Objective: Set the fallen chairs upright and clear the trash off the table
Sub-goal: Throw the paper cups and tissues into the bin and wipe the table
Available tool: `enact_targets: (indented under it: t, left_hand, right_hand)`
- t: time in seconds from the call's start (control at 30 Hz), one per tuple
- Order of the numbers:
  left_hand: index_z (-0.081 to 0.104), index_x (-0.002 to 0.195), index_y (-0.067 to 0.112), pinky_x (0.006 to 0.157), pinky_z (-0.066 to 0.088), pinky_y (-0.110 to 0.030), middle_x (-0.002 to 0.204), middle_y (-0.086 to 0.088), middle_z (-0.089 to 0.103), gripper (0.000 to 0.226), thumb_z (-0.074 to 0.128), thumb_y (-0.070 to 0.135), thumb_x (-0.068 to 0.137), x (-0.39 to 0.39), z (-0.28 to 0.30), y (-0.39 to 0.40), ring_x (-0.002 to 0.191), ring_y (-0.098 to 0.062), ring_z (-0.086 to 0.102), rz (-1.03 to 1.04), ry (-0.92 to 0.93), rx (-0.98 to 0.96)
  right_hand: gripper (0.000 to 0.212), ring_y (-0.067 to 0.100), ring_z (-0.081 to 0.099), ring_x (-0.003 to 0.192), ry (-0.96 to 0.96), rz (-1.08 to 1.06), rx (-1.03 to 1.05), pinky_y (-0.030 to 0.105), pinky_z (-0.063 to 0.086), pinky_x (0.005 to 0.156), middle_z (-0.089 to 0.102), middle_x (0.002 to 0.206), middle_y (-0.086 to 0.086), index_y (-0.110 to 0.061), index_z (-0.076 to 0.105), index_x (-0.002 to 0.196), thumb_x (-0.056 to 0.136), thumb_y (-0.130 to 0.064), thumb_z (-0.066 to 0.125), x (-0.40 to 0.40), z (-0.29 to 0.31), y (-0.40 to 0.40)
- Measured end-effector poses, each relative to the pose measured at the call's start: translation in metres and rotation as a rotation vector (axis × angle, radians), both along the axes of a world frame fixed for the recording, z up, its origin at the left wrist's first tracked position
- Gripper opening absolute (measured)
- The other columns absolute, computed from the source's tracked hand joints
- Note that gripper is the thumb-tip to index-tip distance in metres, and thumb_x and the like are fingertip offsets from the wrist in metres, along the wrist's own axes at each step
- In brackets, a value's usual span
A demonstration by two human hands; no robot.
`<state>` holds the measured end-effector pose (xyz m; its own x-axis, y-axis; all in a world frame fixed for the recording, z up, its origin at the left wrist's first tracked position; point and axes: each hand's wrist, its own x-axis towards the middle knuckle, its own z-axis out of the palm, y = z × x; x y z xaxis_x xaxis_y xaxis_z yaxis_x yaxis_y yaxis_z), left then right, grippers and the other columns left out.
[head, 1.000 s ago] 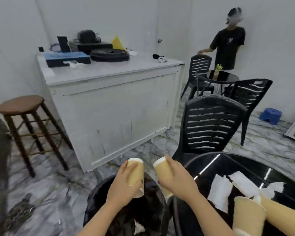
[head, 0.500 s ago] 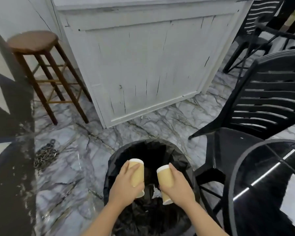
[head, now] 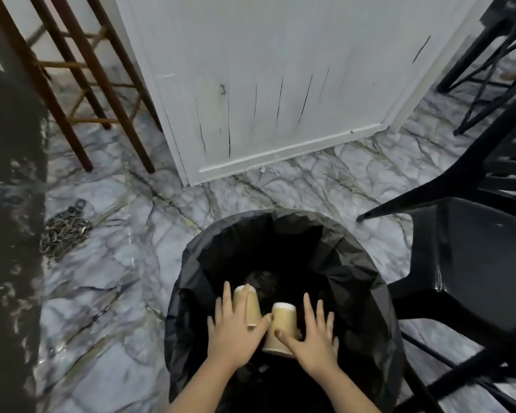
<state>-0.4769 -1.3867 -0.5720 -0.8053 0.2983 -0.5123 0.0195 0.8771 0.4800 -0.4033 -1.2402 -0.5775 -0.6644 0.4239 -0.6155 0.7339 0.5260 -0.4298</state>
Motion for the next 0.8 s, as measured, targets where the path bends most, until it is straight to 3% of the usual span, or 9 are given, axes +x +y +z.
enact_targets:
  t: [0.23, 0.53, 0.8]
  left_hand:
    - [0.008, 0.146, 0.036, 0.117, 0.012, -0.042, 0.157, 0.003, -0.011, 0.075, 0.042, 0.062, 0.085, -0.009, 0.057, 0.0, 0.145, -0.019, -0.001, -0.006, 0.06, 0.034]
    - [0.016, 0.145, 0.035, 0.115, 0.019, -0.042, 0.158, 0.002, 0.002, 0.077, 0.04, 0.068, 0.08, -0.025, 0.205, 0.03, 0.144, -0.017, 0.008, -0.094, 0.204, 0.19]
    - [0.018, 0.145, 0.032, 0.114, 0.021, -0.037, 0.158, -0.001, 0.005, 0.073, 0.046, 0.061, 0.084, -0.007, 0.31, 0.082, 0.143, -0.02, 0.014, -0.329, 0.327, 0.294]
  right_hand:
    - [0.096, 0.021, -0.015, 0.143, 0.082, 0.018, -0.037, 0.051, 0.008, 0.114, -0.014, 0.157, -0.004, -0.038, -0.009, 0.144, 0.078, -0.054, 0.058, -0.004, 0.05, -0.002]
    - [0.085, 0.013, -0.006, 0.144, 0.322, -0.013, -0.02, 0.043, 0.014, 0.117, -0.005, 0.158, -0.008, -0.035, 0.003, 0.146, 0.082, -0.052, 0.056, -0.005, 0.207, 0.029]
    - [0.083, 0.012, 0.005, 0.144, 0.524, -0.136, 0.188, 0.032, 0.014, 0.115, 0.007, 0.158, -0.005, -0.027, 0.011, 0.148, 0.083, -0.048, 0.058, 0.047, 0.316, 0.079]
